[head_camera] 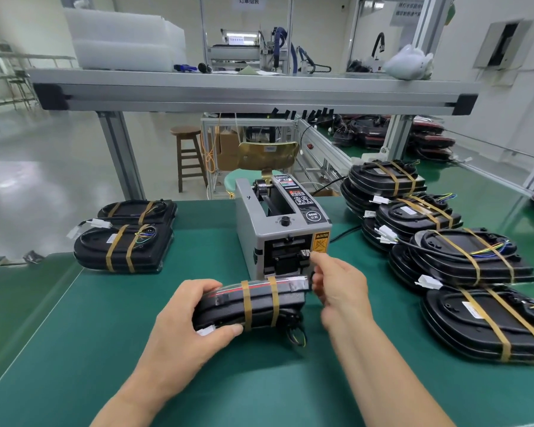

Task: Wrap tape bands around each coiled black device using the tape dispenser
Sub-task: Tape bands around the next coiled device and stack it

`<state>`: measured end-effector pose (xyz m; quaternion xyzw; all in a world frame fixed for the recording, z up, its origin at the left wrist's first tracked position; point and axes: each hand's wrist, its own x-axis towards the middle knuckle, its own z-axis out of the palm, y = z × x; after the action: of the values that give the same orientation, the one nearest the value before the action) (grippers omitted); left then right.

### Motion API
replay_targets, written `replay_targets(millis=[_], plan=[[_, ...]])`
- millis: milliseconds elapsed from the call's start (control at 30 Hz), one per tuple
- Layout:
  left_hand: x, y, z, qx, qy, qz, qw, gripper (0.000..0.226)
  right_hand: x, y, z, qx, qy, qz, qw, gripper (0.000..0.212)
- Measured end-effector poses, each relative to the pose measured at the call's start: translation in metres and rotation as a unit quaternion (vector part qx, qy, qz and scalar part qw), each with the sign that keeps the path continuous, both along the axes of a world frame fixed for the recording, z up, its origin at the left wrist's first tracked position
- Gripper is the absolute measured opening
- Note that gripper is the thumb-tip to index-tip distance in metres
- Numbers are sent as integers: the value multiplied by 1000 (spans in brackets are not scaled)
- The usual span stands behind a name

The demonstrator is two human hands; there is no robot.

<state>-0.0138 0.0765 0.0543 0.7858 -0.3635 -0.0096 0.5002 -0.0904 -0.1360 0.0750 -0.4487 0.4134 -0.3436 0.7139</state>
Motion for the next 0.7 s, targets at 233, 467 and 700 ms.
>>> replay_targets(millis=[233, 467, 700], plan=[[-32, -31, -13, -50, -32, 88, 994, 52, -28, 28, 18, -55, -104, -7, 993, 10], [-48, -52, -19, -68, -4, 79, 995, 52, -32, 52, 15, -123, -103, 14, 987, 22], [-48, -45, -23, -106, -16, 42, 993, 52, -29, 57, 1, -252, -4, 44, 967, 22]])
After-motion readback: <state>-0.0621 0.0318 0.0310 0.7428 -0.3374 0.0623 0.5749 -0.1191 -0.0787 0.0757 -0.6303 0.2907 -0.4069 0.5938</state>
